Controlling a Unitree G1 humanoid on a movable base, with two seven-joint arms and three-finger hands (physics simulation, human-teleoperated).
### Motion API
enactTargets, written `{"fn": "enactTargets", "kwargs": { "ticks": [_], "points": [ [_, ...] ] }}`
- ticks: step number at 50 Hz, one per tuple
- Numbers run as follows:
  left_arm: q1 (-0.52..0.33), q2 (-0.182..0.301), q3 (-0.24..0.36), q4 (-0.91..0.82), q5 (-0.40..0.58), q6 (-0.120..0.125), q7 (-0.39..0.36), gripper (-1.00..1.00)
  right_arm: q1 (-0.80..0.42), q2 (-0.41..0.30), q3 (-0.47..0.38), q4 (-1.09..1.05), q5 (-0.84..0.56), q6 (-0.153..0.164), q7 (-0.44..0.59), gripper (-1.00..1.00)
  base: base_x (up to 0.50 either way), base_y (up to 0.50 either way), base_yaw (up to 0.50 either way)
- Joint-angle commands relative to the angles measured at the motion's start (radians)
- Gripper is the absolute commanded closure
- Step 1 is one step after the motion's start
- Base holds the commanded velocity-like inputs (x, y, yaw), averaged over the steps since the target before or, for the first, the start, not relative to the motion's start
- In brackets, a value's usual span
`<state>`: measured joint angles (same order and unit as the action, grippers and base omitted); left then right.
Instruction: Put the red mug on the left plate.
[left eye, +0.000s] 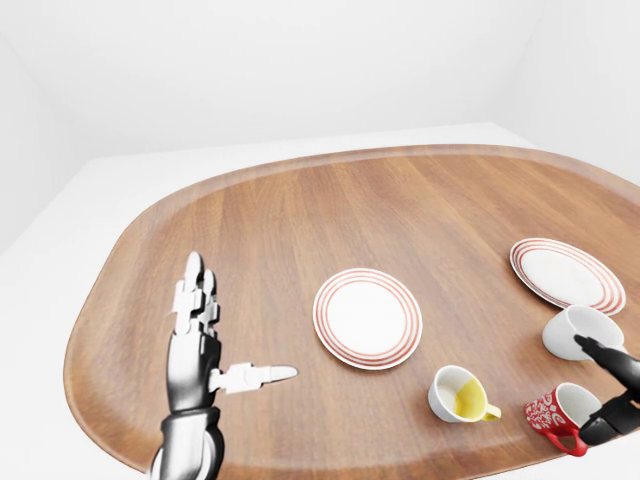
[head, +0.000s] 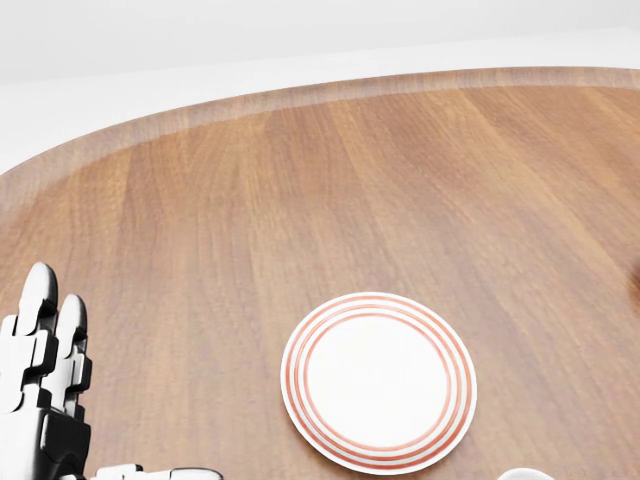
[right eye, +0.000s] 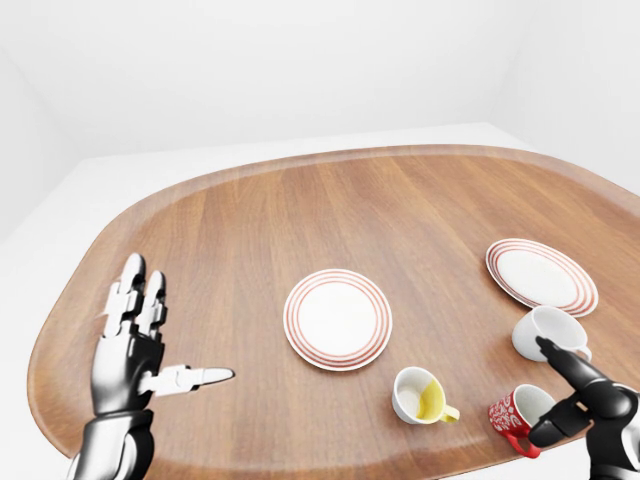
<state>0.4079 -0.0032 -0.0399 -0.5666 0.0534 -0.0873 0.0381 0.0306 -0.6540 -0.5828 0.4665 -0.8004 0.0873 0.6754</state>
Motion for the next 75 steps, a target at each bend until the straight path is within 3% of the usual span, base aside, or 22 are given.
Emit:
{"fn": "enactTargets", "kwargs": {
  "ticks": [1,9,11,17,51,56,75],
  "points": [
    [-0.003,0.001,-0.004,0.002,0.003,0.0,0.003,-1.0,-0.01,-0.029,0.017,0.09,0.032,0.0,-0.069,-1.0,0.0,0.0,0.0],
    [-0.003,0.002,-0.003,0.002,0.004,0.0,0.004,-1.0,-0.021,-0.046,0.039,0.154,0.065,-0.001,-0.148,-1.0,0.0,0.0,0.0],
    [-0.004,0.002,-0.003,0.003,0.004,0.0,0.003,-1.0,-0.012,-0.049,0.043,0.172,0.073,-0.013,-0.164,-1.0,0.0,0.0,0.0],
    [-0.004,0.002,-0.003,0.002,0.004,0.0,0.003,-1.0,-0.013,-0.057,0.035,0.172,0.098,-0.005,-0.187,-1.0,0.0,0.0,0.0],
    [-0.009,0.001,-0.002,0.005,0.002,0.0,0.001,-1.0,-0.061,-0.075,0.118,0.283,0.136,-0.036,-0.226,-1.0,0.0,0.0,0.0],
    [-0.009,0.002,-0.003,0.006,0.003,0.0,0.002,-1.0,-0.076,-0.084,0.142,0.345,0.154,-0.061,-0.253,-1.0,0.0,0.0,0.0],
    [-0.009,0.003,-0.005,0.011,0.005,0.0,0.003,-1.0,-0.106,-0.1,0.213,0.467,0.206,-0.106,-0.306,-1.0,0.0,0.0,0.0]
  ]
}}
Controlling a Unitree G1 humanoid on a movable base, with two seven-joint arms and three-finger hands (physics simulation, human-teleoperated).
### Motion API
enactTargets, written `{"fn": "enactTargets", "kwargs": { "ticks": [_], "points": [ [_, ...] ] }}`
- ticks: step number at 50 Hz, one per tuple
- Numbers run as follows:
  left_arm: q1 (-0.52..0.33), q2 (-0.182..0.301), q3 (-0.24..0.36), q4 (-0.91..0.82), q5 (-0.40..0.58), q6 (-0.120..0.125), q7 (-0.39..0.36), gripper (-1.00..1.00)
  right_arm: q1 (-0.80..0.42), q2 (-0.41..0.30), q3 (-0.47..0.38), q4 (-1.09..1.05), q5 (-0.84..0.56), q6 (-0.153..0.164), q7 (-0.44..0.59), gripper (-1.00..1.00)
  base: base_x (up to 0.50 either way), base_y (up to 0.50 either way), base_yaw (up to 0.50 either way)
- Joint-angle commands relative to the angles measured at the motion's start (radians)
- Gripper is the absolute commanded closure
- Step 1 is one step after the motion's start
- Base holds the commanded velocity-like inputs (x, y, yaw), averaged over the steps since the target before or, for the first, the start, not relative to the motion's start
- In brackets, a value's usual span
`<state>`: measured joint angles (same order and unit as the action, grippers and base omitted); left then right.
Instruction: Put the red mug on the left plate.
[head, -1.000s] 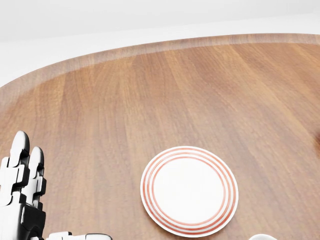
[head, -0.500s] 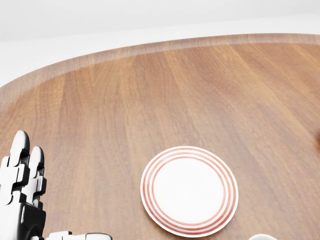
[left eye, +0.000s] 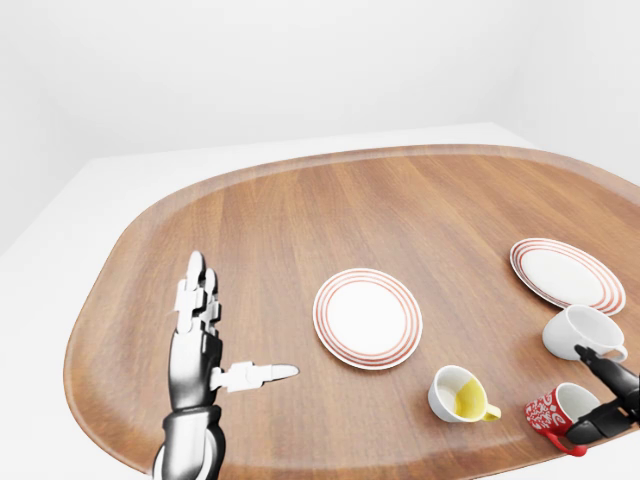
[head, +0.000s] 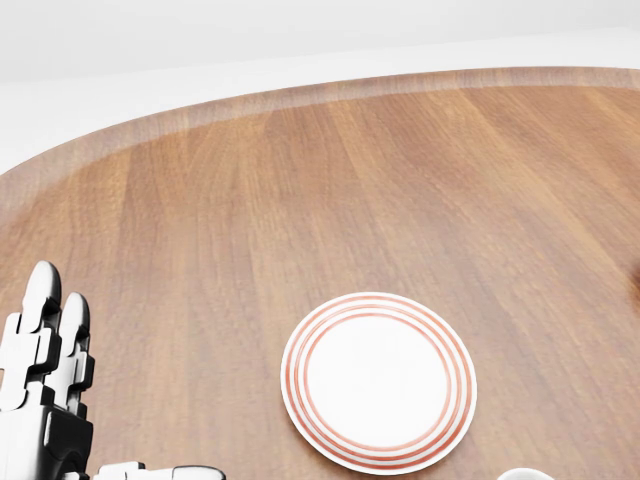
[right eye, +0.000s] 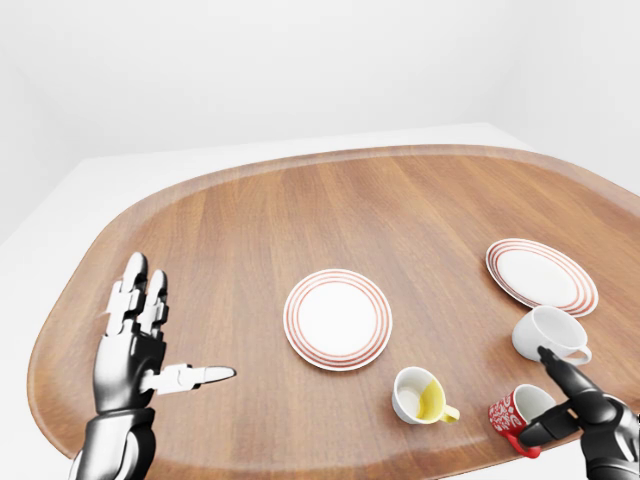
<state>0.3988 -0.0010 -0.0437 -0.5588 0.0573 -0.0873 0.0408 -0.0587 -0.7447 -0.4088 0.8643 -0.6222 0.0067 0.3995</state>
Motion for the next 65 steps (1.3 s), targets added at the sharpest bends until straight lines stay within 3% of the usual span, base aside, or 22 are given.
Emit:
{"fn": "enactTargets", "kwargs": {
  "ticks": [1,24,25,26,27,37,42,45,47,54,56,59,60,65],
  "points": [
    [0.0,0.001,-0.001,0.003,0.002,0.0,0.001,-1.0,-0.018,-0.01,0.043,0.074,0.03,-0.028,-0.033,-1.0,0.0,0.0,0.0],
    [0.001,0.0,-0.002,-0.002,0.004,0.0,0.002,-1.0,-0.011,-0.016,0.063,0.084,0.052,-0.033,-0.029,-1.0,0.0,0.0,0.0],
    [0.001,0.001,-0.002,-0.002,0.004,0.0,0.002,-1.0,-0.009,-0.014,0.061,0.078,0.052,-0.035,-0.031,-0.37,0.0,0.0,0.0],
    [0.001,0.001,-0.002,-0.002,0.003,0.0,0.003,-1.0,-0.008,-0.013,0.057,0.074,0.054,-0.036,-0.032,0.41,0.0,0.0,0.0],
    [0.001,0.001,-0.002,-0.002,0.003,0.0,0.003,-1.0,-0.002,-0.01,0.055,0.066,0.056,-0.038,-0.02,1.0,0.0,0.0,0.0],
    [-0.001,0.001,-0.003,0.0,0.003,0.0,0.004,-1.0,0.041,0.007,0.04,-0.024,0.028,-0.033,0.007,1.0,0.0,0.0,0.0],
    [0.003,0.002,-0.004,-0.003,0.002,0.0,0.004,-1.0,0.058,0.033,-0.028,-0.169,0.002,0.017,0.061,1.0,0.0,0.0,0.0],
    [-0.001,0.001,-0.003,0.0,0.001,0.0,0.004,-1.0,0.069,0.057,-0.035,-0.246,-0.062,0.028,0.083,1.0,0.0,0.0,0.0],
    [-0.001,0.001,-0.004,0.0,0.003,0.0,0.004,-1.0,0.041,0.076,-0.048,-0.335,-0.096,0.072,0.091,1.0,0.0,0.0,0.0],
    [-0.004,0.0,0.002,0.001,-0.002,0.0,0.001,-1.0,-0.107,0.119,-0.02,-0.651,-0.277,0.081,0.212,1.0,0.0,0.0,0.0],
    [-0.004,0.0,0.005,0.001,-0.004,0.0,0.0,-1.0,-0.199,0.118,0.013,-0.715,-0.333,0.081,0.247,1.0,0.0,0.0,0.0],
    [-0.001,-0.001,0.008,-0.002,-0.006,0.0,-0.003,-1.0,-0.326,0.113,0.062,-0.727,-0.385,0.081,0.281,1.0,0.0,0.0,0.0],
    [-0.003,-0.002,0.009,0.0,-0.008,0.0,-0.003,-1.0,-0.419,0.114,0.099,-0.708,-0.398,0.081,0.288,1.0,0.0,0.0,0.0],
    [-0.003,-0.003,0.013,0.001,-0.011,0.0,-0.006,-1.0,-0.668,0.158,0.212,-0.572,-0.449,0.081,0.222,1.0,0.0,0.0,0.0]
  ]
}}
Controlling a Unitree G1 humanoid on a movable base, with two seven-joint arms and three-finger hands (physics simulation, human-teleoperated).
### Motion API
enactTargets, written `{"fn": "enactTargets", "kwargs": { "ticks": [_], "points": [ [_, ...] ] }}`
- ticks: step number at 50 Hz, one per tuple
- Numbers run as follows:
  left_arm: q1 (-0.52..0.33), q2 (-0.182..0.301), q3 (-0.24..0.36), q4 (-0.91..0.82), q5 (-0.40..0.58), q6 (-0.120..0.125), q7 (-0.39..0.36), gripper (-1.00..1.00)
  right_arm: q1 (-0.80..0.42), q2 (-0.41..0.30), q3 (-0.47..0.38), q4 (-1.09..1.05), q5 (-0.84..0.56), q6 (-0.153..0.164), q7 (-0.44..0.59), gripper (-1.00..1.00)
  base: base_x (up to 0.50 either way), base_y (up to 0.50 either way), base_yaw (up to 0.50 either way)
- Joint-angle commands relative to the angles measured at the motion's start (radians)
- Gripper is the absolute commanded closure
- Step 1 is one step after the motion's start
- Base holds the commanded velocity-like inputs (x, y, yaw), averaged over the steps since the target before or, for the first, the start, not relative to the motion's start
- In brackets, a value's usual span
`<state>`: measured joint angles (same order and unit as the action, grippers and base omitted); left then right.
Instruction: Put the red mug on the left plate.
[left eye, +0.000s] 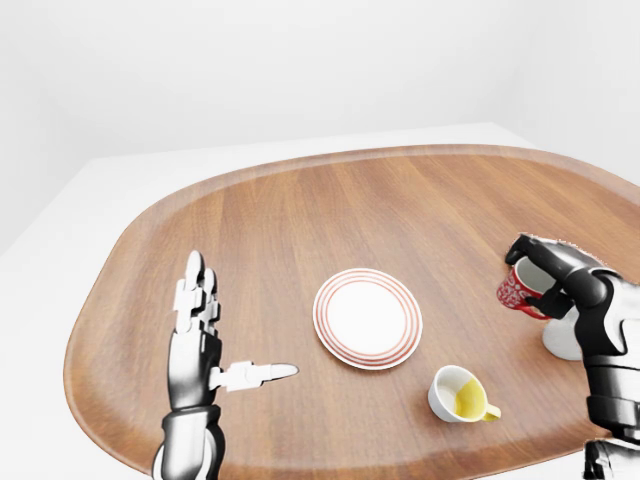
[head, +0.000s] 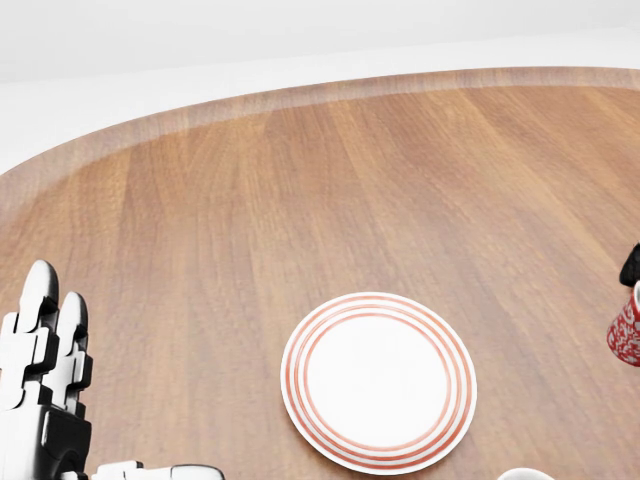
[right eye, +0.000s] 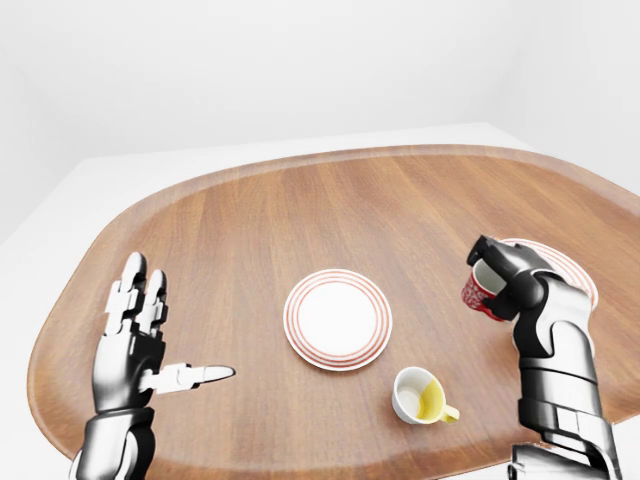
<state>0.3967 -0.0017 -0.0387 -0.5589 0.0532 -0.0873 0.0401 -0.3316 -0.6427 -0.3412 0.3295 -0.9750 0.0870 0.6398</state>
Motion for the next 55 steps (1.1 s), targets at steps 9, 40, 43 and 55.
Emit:
{"fn": "enactTargets", "kwargs": {
  "ticks": [9,40,43,55],
  "points": [
    [0.002,-0.005,0.016,0.0,-0.014,0.0,-0.013,-1.0,-0.63,0.252,0.287,0.144,-0.123,0.0,-0.174,1.0,0.0,0.0,0.0],
    [0.001,-0.011,0.035,0.014,-0.041,0.0,-0.042,-1.0,-0.717,0.734,0.49,0.859,-0.137,-0.082,-0.693,1.0,0.0,0.0,0.0],
    [-0.001,-0.011,0.04,0.014,-0.046,0.0,-0.043,-1.0,-0.703,0.74,0.496,0.936,-0.151,-0.087,-0.75,1.0,0.0,0.0,0.0],
    [-0.01,-0.017,0.054,0.018,-0.056,0.0,-0.053,-1.0,-0.581,0.763,0.484,1.042,-0.242,-0.037,-0.842,1.0,0.0,0.0,0.0]
  ]
}}
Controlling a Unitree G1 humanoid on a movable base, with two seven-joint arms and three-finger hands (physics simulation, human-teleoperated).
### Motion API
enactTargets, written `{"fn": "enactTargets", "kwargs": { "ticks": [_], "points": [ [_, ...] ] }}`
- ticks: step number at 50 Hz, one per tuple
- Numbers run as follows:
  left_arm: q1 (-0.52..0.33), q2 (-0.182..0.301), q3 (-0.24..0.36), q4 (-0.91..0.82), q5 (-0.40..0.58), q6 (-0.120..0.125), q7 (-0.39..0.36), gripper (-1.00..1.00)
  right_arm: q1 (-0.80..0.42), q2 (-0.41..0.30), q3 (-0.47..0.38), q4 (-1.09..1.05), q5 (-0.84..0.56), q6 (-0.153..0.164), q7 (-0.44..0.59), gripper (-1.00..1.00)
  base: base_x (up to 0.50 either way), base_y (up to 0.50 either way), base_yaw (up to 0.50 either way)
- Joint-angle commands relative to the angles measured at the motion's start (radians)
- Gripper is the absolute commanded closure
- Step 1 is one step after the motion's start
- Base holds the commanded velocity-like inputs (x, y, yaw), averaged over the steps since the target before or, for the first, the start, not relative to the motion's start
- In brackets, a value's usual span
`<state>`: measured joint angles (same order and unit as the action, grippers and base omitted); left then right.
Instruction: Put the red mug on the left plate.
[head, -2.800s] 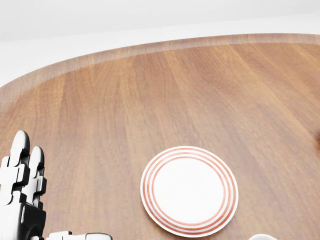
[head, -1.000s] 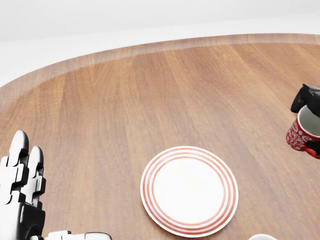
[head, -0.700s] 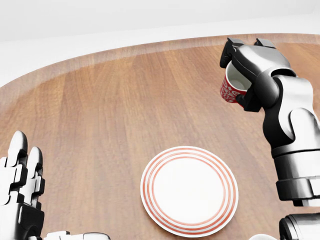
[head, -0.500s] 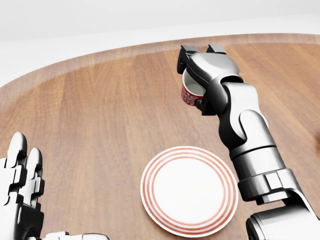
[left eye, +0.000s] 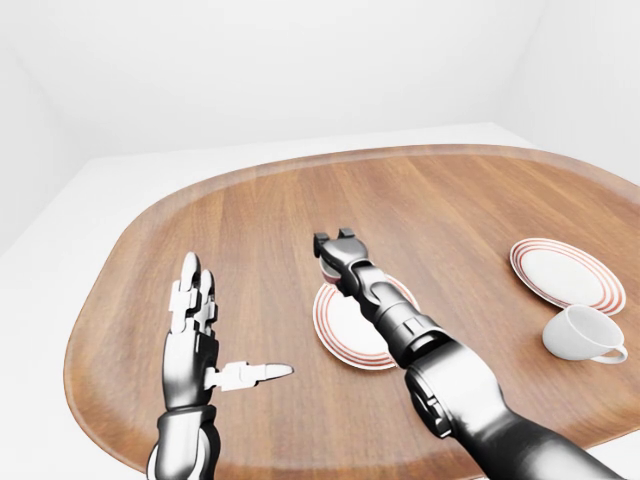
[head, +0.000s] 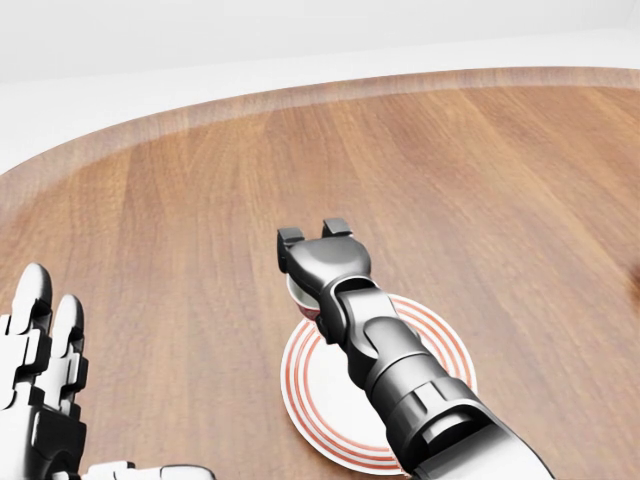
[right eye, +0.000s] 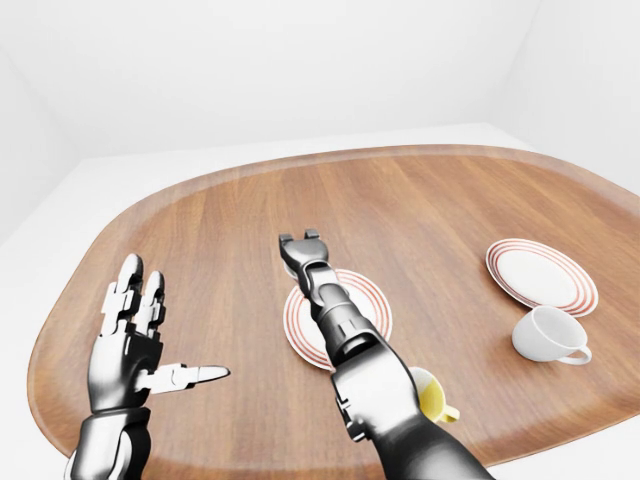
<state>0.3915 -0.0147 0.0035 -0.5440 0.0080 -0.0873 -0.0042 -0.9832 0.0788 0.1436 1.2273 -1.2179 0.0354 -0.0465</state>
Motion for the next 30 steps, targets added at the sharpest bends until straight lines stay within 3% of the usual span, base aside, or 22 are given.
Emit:
{"fn": "enactTargets", "kwargs": {
  "ticks": [1,10,30],
  "points": [
    [-0.006,-0.005,0.013,0.004,-0.01,0.0,-0.009,-1.0,0.081,0.042,0.0,0.148,-0.008,0.024,-0.154,1.0,0.0,0.0,0.0],
    [-0.018,-0.008,0.018,0.018,-0.012,0.0,-0.012,-1.0,0.122,0.015,-0.03,0.158,-0.044,0.047,-0.158,1.0,0.0,0.0,0.0],
    [-0.018,-0.008,0.018,0.022,-0.01,0.0,-0.008,-1.0,0.158,-0.043,-0.089,0.166,-0.001,0.048,-0.218,1.0,0.0,0.0,0.0]
  ]
}}
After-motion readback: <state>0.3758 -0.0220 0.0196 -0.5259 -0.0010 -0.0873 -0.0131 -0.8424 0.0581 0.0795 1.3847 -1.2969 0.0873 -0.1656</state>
